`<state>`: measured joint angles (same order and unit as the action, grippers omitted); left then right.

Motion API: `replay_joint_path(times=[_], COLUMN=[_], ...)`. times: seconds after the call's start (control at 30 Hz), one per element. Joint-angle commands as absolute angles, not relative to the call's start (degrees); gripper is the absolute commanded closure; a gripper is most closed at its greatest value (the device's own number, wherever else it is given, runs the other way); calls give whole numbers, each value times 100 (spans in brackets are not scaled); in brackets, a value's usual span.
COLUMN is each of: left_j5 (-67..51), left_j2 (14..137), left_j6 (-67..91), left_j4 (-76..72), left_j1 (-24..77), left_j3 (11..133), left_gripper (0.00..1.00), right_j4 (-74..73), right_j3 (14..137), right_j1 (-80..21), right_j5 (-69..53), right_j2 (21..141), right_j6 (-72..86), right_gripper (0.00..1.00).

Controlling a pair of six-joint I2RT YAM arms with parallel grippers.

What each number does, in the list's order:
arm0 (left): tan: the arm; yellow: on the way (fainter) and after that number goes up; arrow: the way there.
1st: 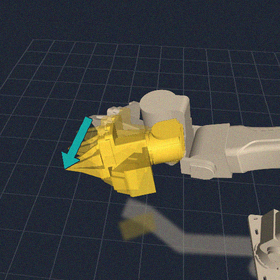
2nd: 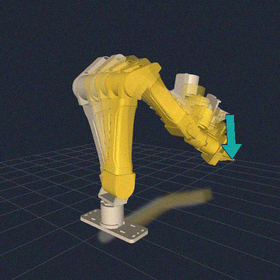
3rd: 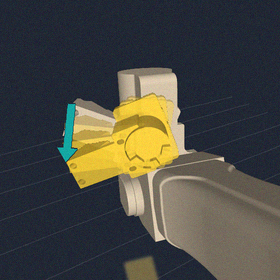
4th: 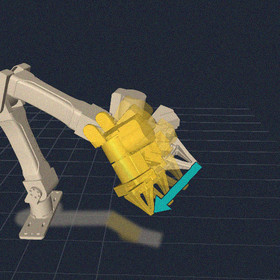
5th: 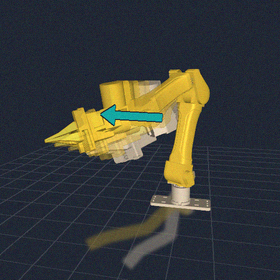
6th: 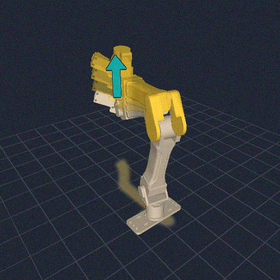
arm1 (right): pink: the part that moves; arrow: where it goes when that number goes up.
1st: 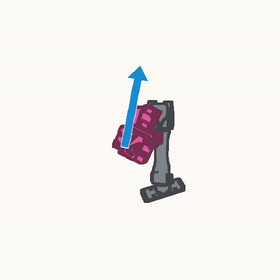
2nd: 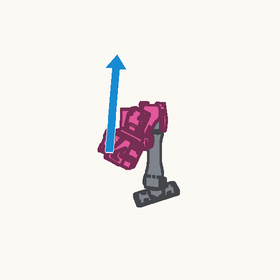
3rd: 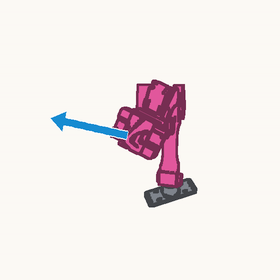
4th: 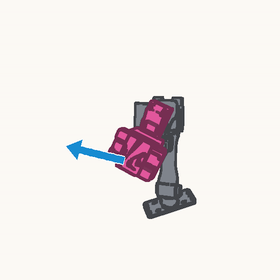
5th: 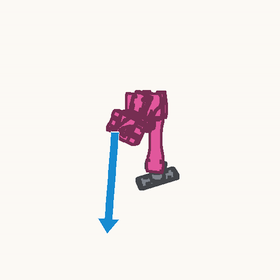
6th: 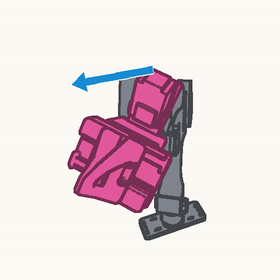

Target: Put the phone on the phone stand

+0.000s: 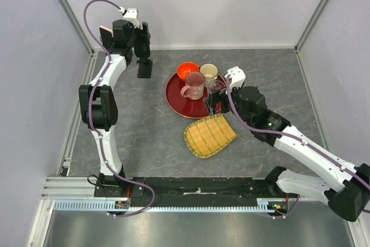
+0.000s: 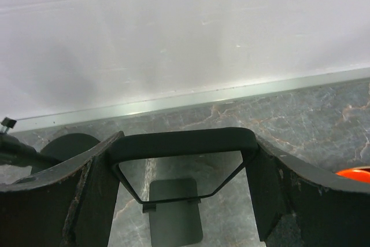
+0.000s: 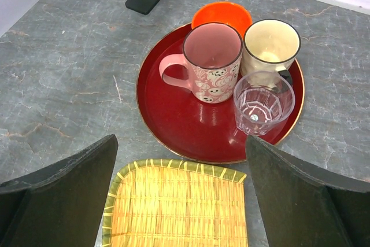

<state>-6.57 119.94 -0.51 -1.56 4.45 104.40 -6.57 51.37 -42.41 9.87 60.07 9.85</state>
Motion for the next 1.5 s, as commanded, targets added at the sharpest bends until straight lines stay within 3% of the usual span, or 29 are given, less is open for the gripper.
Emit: replay_joint_path(times=[0.0,1.47], left_j5=[-616,130], left_j2=[12137,12384], left_j6=[-70,474], left_j4=[-343,-598], left_j1=[413,439], left_j3=[11179,10538], left_gripper=[98,98], right_j4=[-519,-475], right_j3=[5396,5291], right_j1=[-4175,-4052], right_j5=[958,756], right_j2=[5976,6012], right_j6=[1028,1151], right_gripper=[2,2])
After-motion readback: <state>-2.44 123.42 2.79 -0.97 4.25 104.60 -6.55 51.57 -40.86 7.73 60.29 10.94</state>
